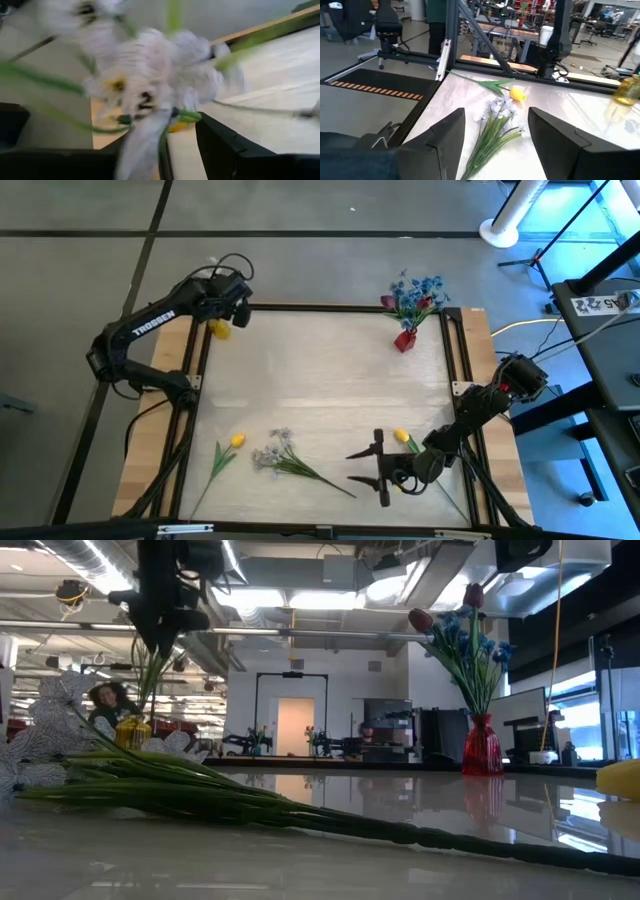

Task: Sort flowers into vase by color
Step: Put the top white flower into the yellow vase, then put the left yellow flower into the yellow vase

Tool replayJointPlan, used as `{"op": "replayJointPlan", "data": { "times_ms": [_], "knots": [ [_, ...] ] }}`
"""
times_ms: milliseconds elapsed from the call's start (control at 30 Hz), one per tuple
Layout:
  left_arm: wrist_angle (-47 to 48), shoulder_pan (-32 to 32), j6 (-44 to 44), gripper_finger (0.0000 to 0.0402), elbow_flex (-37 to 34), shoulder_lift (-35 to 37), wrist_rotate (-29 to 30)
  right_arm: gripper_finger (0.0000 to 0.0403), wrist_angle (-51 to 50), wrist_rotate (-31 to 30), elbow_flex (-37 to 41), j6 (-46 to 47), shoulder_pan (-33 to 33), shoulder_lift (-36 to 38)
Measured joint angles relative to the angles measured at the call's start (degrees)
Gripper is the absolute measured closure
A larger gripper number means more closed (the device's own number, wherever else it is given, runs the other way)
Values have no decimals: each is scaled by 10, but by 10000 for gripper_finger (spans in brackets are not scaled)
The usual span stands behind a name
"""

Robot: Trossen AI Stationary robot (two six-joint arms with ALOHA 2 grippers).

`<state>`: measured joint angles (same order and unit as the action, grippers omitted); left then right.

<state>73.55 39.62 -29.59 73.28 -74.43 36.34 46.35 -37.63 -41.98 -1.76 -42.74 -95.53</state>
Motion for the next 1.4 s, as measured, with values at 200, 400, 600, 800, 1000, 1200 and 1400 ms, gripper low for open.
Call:
{"op": "replayJointPlan", "data": {
  "times_ms": [200,400,600,800,1000,1200,1400],
  "knots": [
    [21,-20,-2,276,56,2,33,185,1,-8,0,-2,0,0],
    [26,-48,-11,276,95,2,79,185,1,-8,0,-2,0,0],
    [61,-112,0,276,157,2,45,185,0,-8,0,-2,0,0],
    [140,-241,-25,276,213,5,-71,185,0,-9,0,-2,0,0],
    [156,-427,-133,276,213,5,-170,185,0,-10,0,-2,0,0],
    [150,-619,-319,276,195,-11,-176,185,0,-10,0,-31,0,0],
    [80,-788,-463,276,97,-28,-213,185,1,-39,0,-48,9,0]
  ]
}}
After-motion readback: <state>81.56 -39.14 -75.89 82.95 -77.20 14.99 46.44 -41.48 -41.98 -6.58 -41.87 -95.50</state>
